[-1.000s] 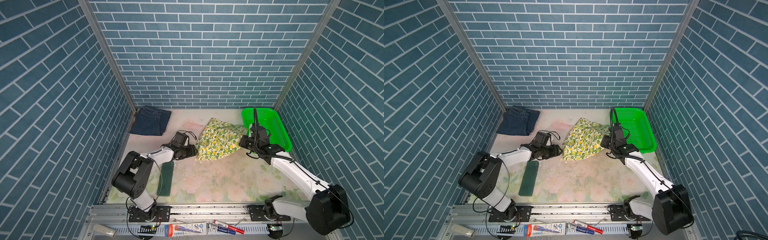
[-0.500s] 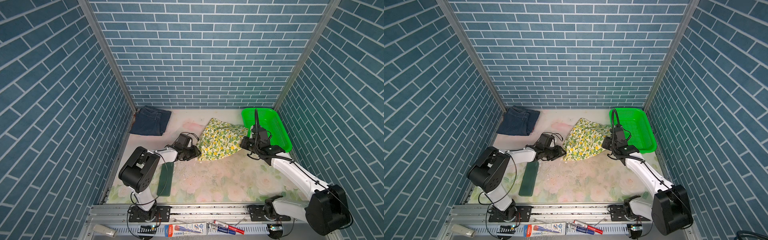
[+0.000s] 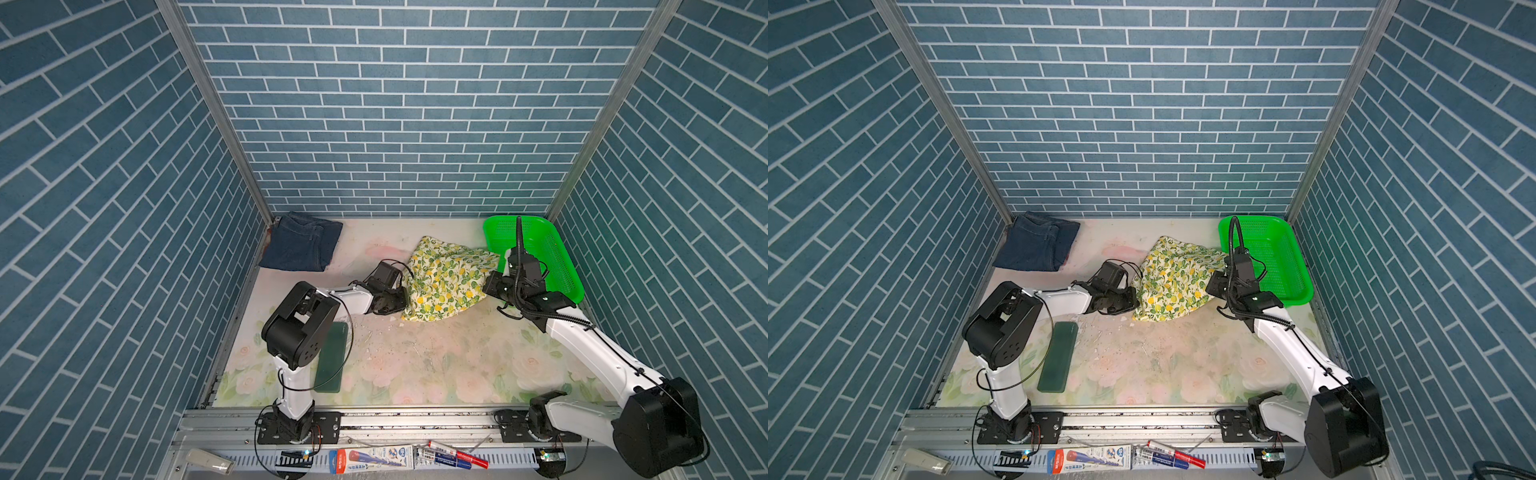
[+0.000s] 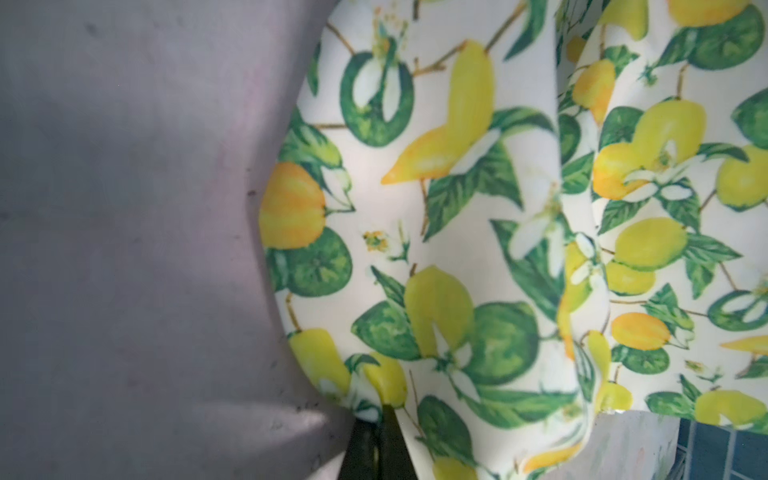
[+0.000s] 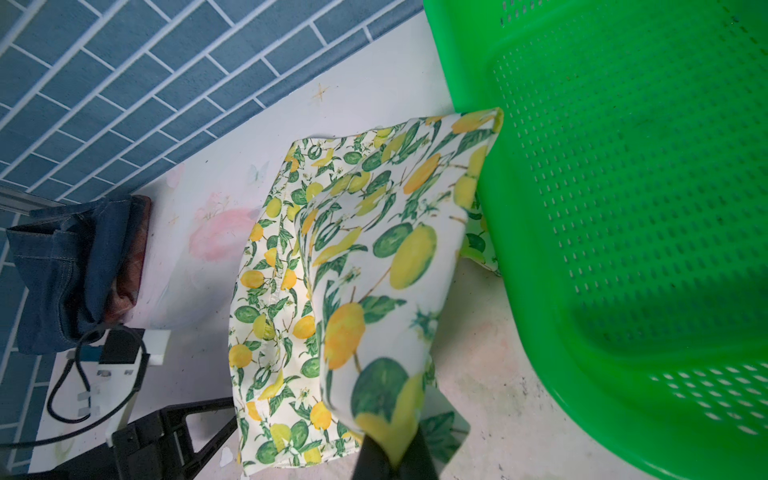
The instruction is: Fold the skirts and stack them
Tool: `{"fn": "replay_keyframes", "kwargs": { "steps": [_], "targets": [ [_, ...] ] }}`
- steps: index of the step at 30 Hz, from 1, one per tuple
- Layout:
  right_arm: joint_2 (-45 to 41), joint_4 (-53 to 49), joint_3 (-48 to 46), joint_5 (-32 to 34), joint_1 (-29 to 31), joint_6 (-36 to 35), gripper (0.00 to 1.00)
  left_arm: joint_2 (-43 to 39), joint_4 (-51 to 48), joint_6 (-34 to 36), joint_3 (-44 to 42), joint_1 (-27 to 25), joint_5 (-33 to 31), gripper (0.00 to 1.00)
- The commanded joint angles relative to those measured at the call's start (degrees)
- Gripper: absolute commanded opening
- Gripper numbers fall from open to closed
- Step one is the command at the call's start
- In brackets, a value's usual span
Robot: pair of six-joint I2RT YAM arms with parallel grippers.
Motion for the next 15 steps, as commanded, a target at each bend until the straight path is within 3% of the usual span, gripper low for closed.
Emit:
{"fn": "replay_keyframes", "kwargs": {
  "steps": [1, 5, 15],
  "targets": [
    [-1.17, 0.93, -0.85, -0.47, -0.41, -0.77, 0.00, 4.99, -11.44, 1.36, -2.31, -0.54, -4.40, 0.00],
    [-1.19, -0.29, 0.84, -0.28, -0.47, -2.25, 0.00, -0.36, -15.28, 3.06, -0.55, 0.22, -6.49, 0.00],
    [-4.65, -4.42, 9.83, -0.92, -0.42, -4.96, 0.00, -23.46, -32.40, 11.14, 7.41, 5.74, -12.30, 0.00]
  ]
}}
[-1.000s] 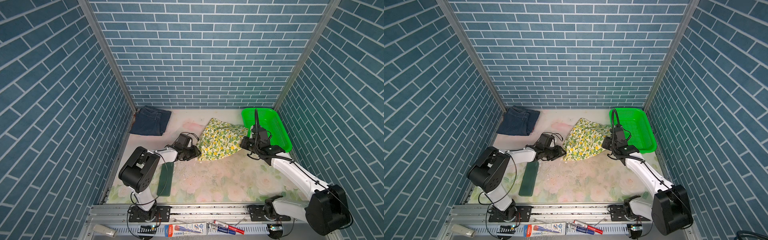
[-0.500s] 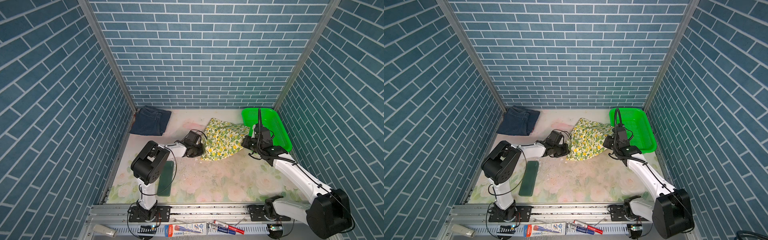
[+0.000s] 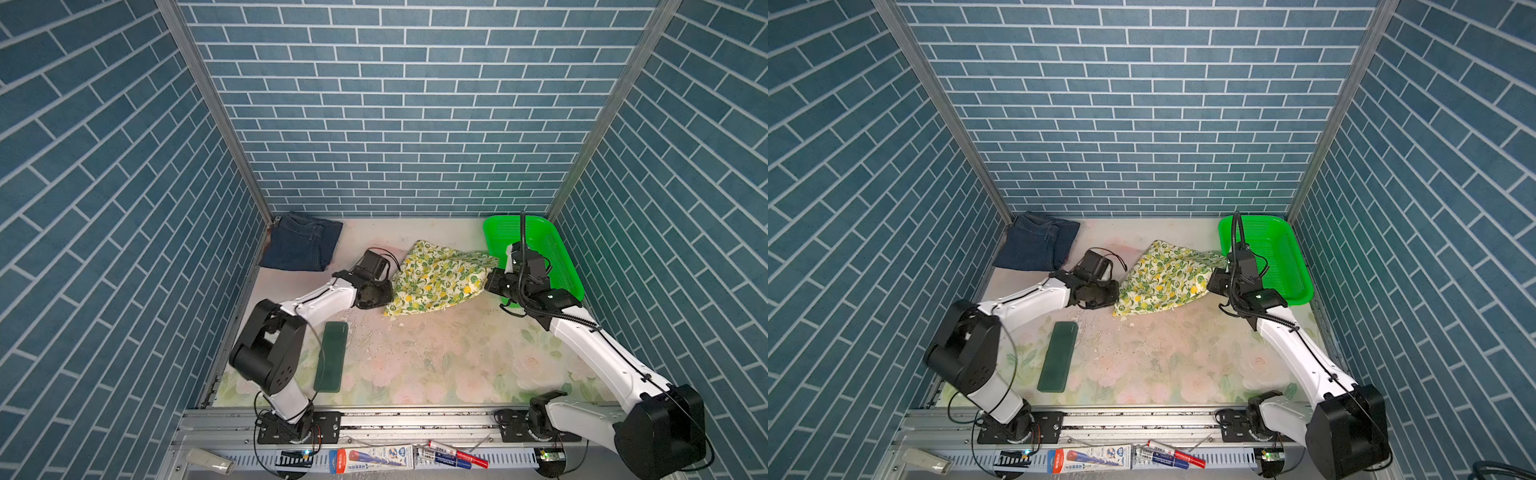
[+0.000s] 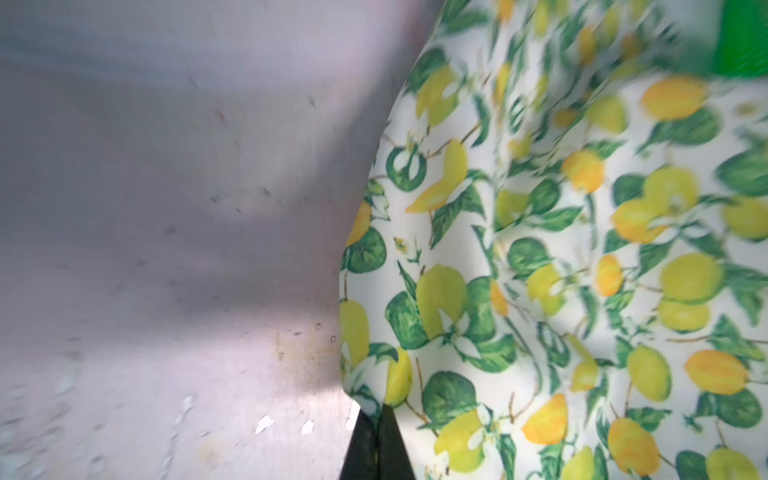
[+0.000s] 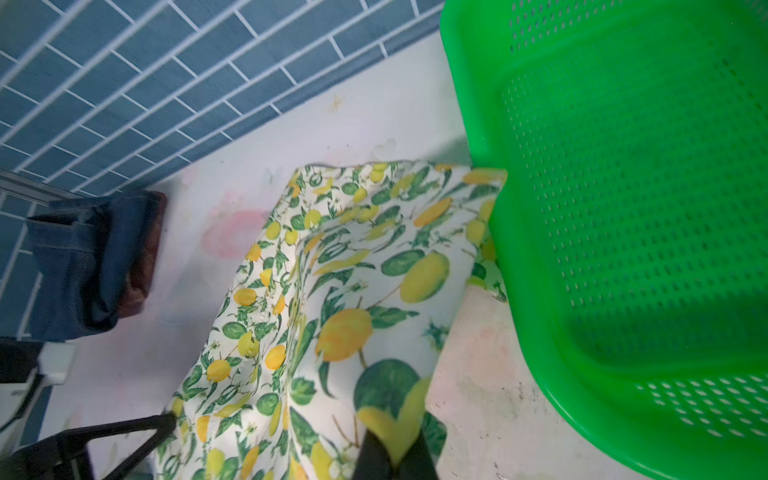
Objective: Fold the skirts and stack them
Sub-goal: 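Lift the lemon-print skirt with both grippers and spread it flat on the table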
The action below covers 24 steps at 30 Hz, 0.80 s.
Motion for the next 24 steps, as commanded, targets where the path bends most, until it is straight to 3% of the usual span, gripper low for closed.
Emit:
{"fn": "replay_keyframes", "kwargs": {
  "steps": [1, 9, 13, 19, 22, 24],
  "targets": [
    [-3.59, -1.28, 6.04, -0.16, -0.23, -2.05, 0.00, -7.97, -10.69, 4.76, 4.50, 1.21, -5.01, 0.00],
    [-11.58, -8.92, 14.08, 3.12, 4.22, -4.33, 0.00, -24.59, -22.22, 7.01, 12.98, 0.72, -9.10, 0.00],
    [-11.11, -13.20, 21.89, 1.67, 5.02, -2.21, 0.00, -26.37, -26.92, 9.29, 21.10, 0.70, -10.48, 0.00],
    [7.15, -11.79, 36.60, -8.63, 2.35, 1.72, 0.00, -14.43, -24.01, 12.11, 30.55, 7.36, -2.75, 0.00],
    [20.37, -8.25, 41.63, -13.30, -0.03, 3.57, 0.00, -6.45, -18.30, 10.80, 29.50, 12.05, 5.19, 0.00],
    [29.59, -6.73, 45.76, -16.10, -1.06, 4.65, 0.00, -1.05, -14.70, 10.15, 27.53, 14.03, 6.71, 0.00]
  ]
}}
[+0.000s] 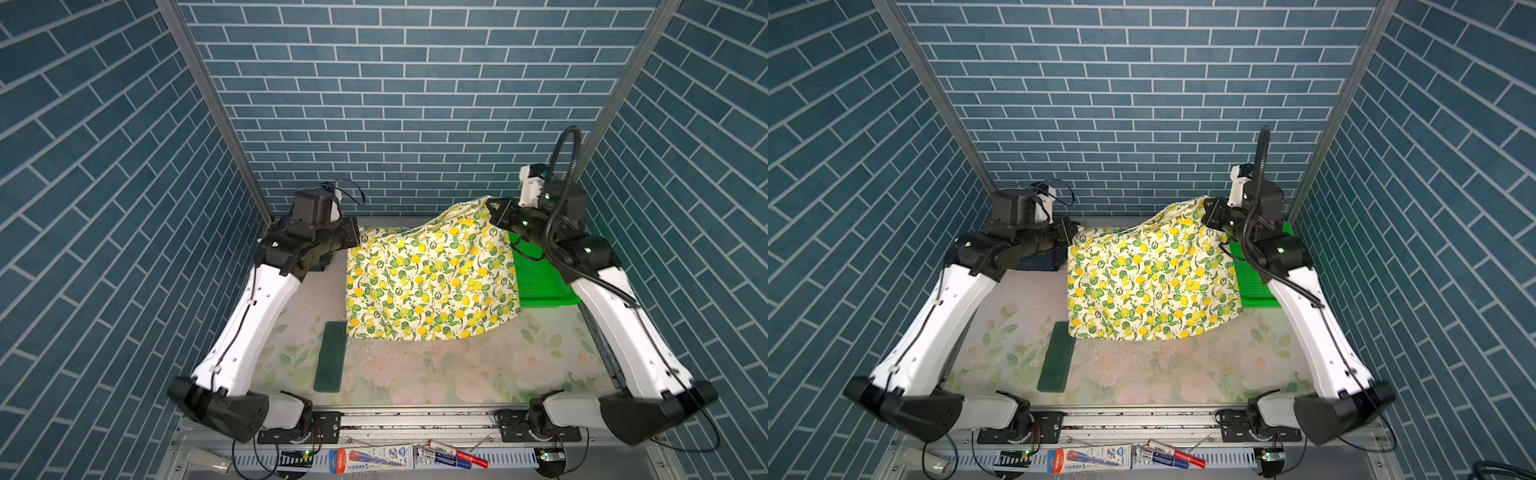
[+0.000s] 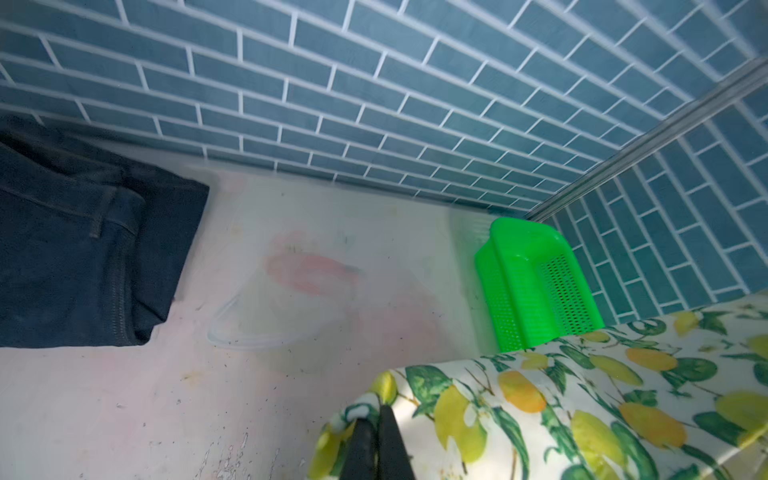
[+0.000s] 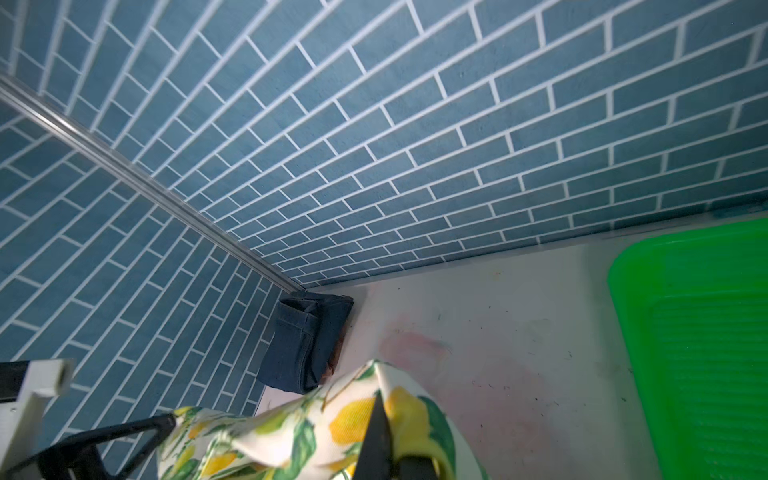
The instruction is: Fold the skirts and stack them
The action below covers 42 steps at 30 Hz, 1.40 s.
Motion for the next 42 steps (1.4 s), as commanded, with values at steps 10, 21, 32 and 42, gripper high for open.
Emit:
{"fn": "replay_keyframes", "kwargs": {
  "steps": [10, 21, 32, 42],
  "targets": [
    [37.33, -6.56, 24.77, -10.35, -2.71, 0.02, 0.93, 21.96, 9.64, -1.84, -2.24, 8.99, 7.41, 0.81],
    [21.79, -4.42, 2.10, -2.94, -1.31, -6.27, 0.93, 16.30, 6.34, 3.32, -10.47, 6.25, 1.68, 0.84],
    [11.46, -0.88, -17.90, 2.48, 4.19, -7.30, 0.88, 17.82, 7.36, 4.86, -20.47, 3.41, -3.91, 0.81],
    [8.11, 0.84, -26.82, 4.09, 7.44, -7.81, 0.85, 28.16, 9.68, 4.32, -13.14, 2.41, -4.09, 0.76]
  ]
}}
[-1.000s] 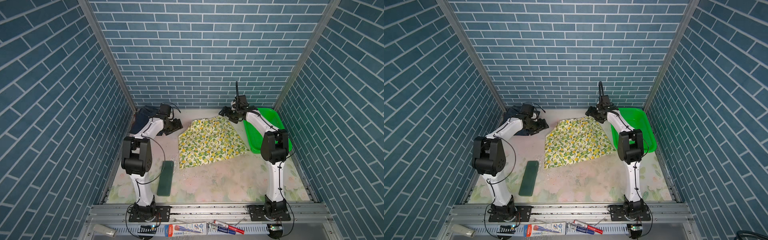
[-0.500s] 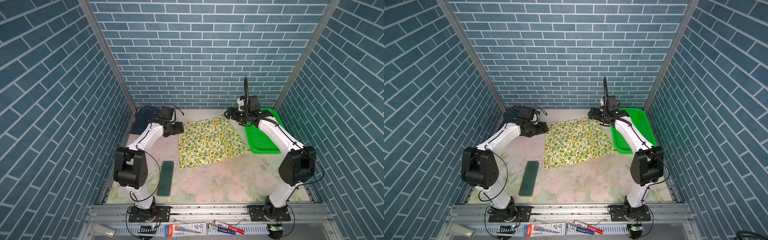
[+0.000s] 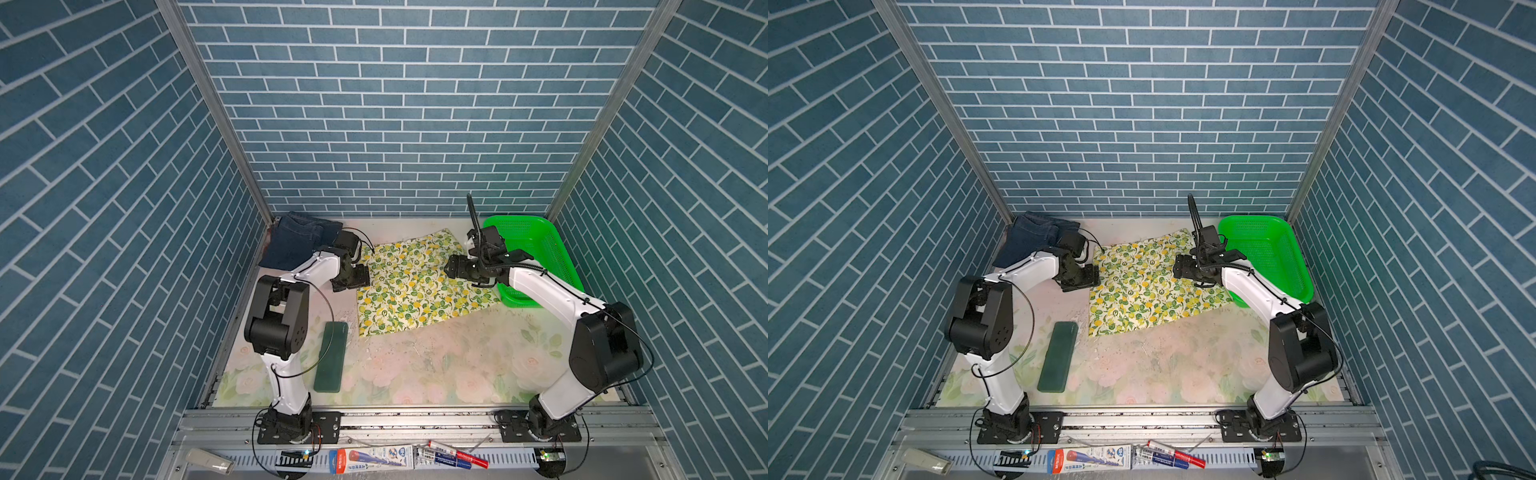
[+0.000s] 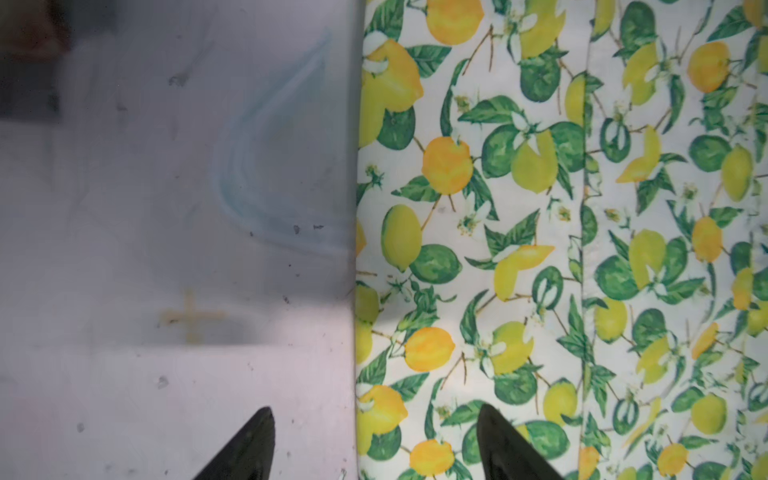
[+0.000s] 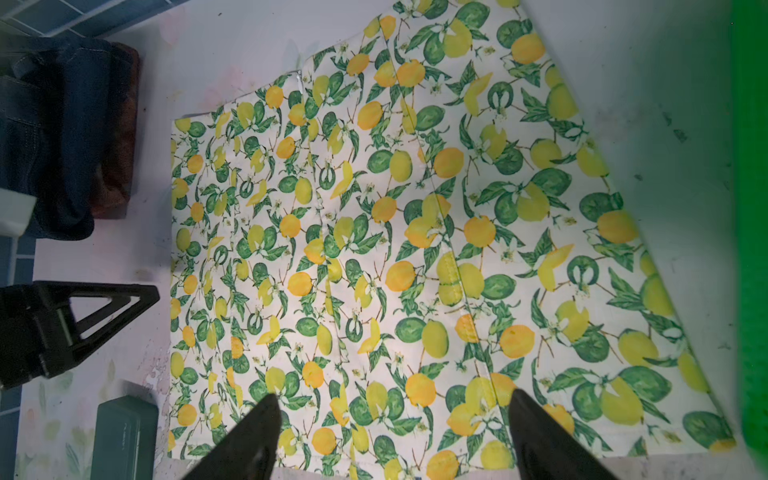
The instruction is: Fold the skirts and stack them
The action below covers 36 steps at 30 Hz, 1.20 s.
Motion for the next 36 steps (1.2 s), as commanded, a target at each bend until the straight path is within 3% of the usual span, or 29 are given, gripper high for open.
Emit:
{"fn": "replay_keyframes", "kwargs": {
  "steps": [1, 8, 10, 15, 26, 33, 36],
  "targets": [
    [-0.69, 1.69, -3.26, 1.24, 1.14, -1.23, 0.84, 3.15, 0.92, 0.28, 4.25, -0.48, -1.24, 0.75],
    [-0.34, 3.72, -5.02, 0.88, 1.43, -0.08, 0.83, 10.39, -1.21, 0.77, 10.80, -0.99, -1.42, 0.59],
    [0.12, 3.69, -4.63, 0.79, 1.43, -0.08, 0.83, 11.65, -0.98, 0.56, 11.33, -1.18, -1.47, 0.48],
    [1.89, 3.34, -2.93, 1.12, 1.43, -1.02, 0.83, 11.92, -0.34, 0.41, 9.62, -1.19, -2.84, 0.02],
    [8.17, 3.00, 0.87, 1.84, 2.19, -3.39, 0.82, 4.63, 3.53, -2.25, 0.12, 4.27, -0.88, 0.00],
    [9.45, 3.38, 0.24, 3.93, 2.31, -3.86, 0.82, 3.66, 3.89, -2.88, 0.13, 5.10, 0.00, 0.00],
    [10.28, 3.74, 0.37, 4.63, 2.38, -4.18, 0.82, 1.70, 6.00, -3.01, -1.35, 4.38, -0.16, 0.22]
  ]
}}
